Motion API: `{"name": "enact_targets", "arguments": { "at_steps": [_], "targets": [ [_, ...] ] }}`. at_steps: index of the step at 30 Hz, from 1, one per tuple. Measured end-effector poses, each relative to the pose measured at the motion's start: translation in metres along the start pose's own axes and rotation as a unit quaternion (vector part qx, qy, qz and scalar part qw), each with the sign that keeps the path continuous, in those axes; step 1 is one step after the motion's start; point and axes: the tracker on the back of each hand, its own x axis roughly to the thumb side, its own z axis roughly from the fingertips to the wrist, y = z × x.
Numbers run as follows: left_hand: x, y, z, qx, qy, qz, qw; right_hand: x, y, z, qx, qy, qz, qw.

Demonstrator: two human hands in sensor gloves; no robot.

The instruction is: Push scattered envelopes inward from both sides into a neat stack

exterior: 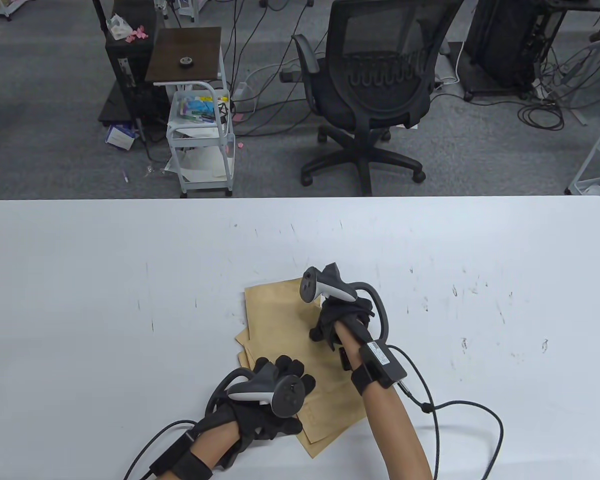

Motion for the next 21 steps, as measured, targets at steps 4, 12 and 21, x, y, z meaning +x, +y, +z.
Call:
{"name": "enact_targets", "arguments": {
  "at_steps": [4,12,21],
  "targets": [
    [0.001,0.001,0.001,-0.002,0.001,0.003,1.000,0.004,-0.003,0.006,-0.019,-0.016,0.022,0.999],
    [0.001,0.003,0.002,-0.004,0.003,0.006,1.000,0.001,-0.004,0.002,0.003,-0.003,-0.022,1.000],
    [0.001,0.004,0.003,-0.006,0.003,0.008,1.000,-0.005,0.002,-0.002,0.083,-0.018,-0.122,0.989]
  ]
}}
